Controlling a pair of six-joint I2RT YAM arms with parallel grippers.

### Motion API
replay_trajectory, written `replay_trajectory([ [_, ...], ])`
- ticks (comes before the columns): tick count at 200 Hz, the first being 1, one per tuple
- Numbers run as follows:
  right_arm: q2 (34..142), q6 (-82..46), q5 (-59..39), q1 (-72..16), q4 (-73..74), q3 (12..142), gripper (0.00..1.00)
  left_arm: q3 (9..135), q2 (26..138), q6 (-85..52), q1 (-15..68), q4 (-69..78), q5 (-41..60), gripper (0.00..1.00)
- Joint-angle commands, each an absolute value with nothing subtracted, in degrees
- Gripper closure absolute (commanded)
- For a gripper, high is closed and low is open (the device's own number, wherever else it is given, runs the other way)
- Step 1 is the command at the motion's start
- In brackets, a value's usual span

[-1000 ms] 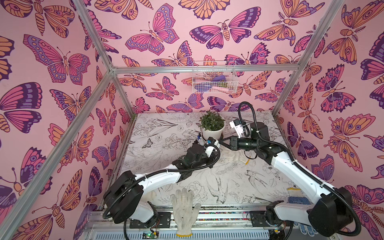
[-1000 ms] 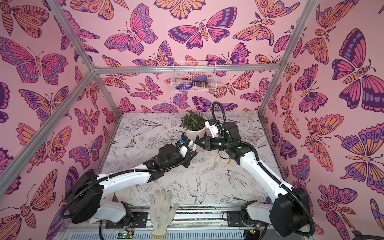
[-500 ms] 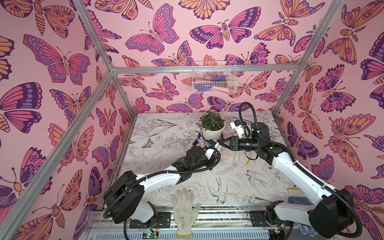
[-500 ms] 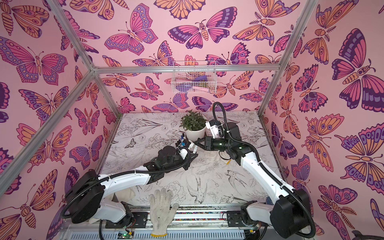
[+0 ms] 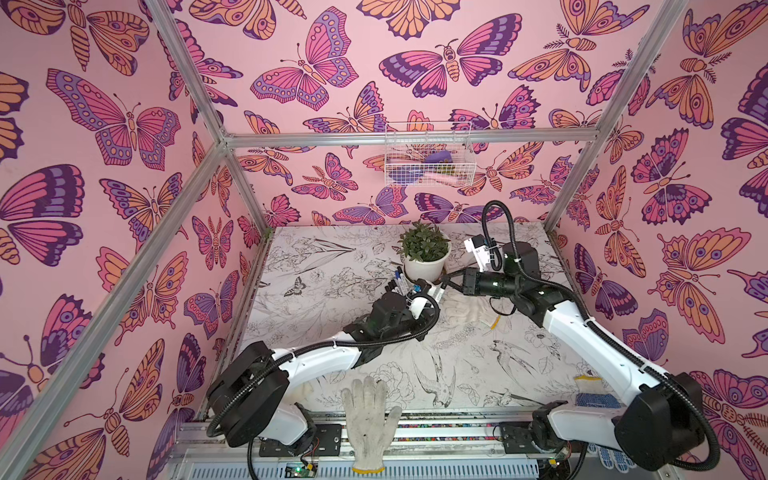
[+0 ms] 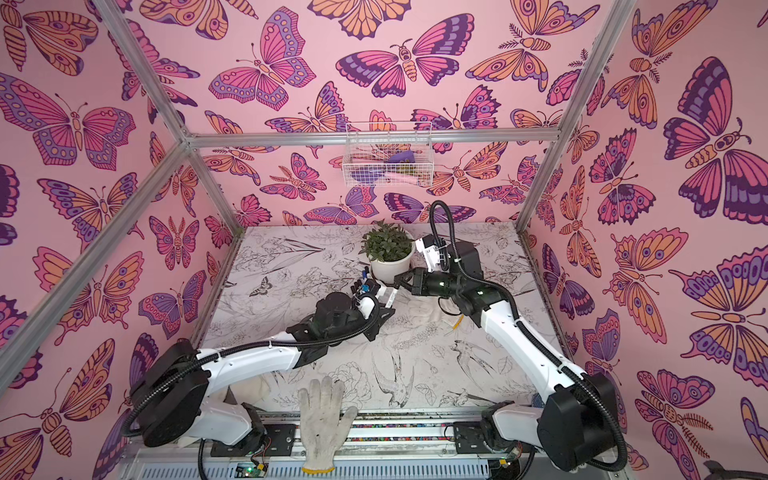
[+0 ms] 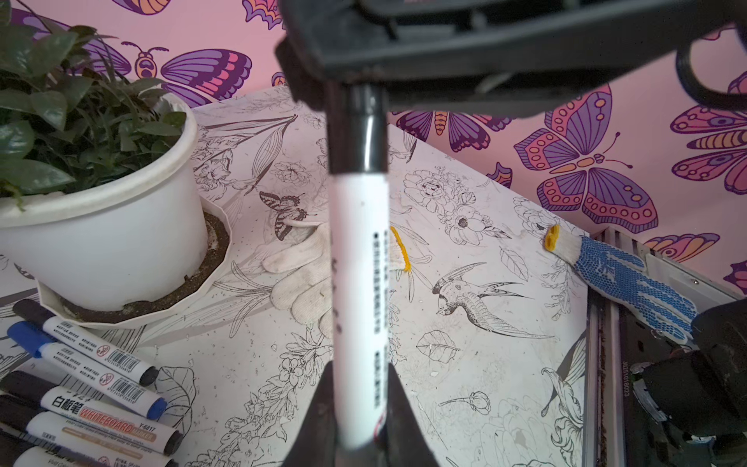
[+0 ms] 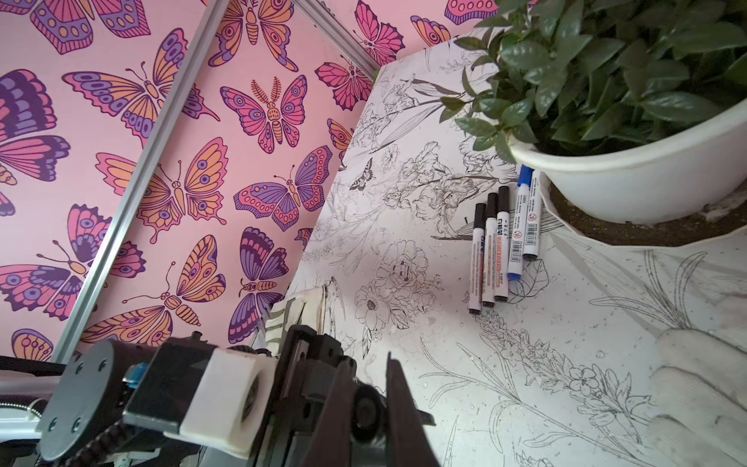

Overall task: Insert the pens into the pen caps
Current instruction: 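Press the black cap down onto the marker tip while the left gripper holds it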

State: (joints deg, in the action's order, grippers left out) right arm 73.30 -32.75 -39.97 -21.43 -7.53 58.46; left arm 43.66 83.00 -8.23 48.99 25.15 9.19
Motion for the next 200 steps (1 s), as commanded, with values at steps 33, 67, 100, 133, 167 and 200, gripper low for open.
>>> replay_trajectory([
  [33, 73.9, -30.33, -42.79, -24.2, -13.44, 57.87, 1.0, 45.44, 83.15, -8.08, 49.49, 27.2, 10.2, 1.0],
  [67, 75.37, -23.38, -43.24, -27.33, -23.42, 58.61, 1.0, 48.64, 84.54, -10.09, 48.39, 28.86, 8.98, 1.0],
  [100, 75.98, -22.48, -44.36, -27.42, -25.43, 56.16, 1.0, 50.42, 84.95, -12.28, 46.53, 31.71, 9.04, 1.0],
  [133, 78.02, -19.84, -43.95, -28.73, -29.15, 55.98, 1.0, 51.86, 84.91, -14.41, 44.66, 33.3, 9.92, 1.0],
  [167, 79.61, -15.92, -39.56, -31.34, -32.73, 56.42, 1.0, 50.99, 84.64, -17.8, 42.81, 35.86, 9.8, 1.0],
  [200, 80.84, -13.72, -35.66, -31.38, -35.49, 57.42, 1.0, 48.9, 83.51, -21.0, 41.67, 38.55, 9.1, 1.0],
])
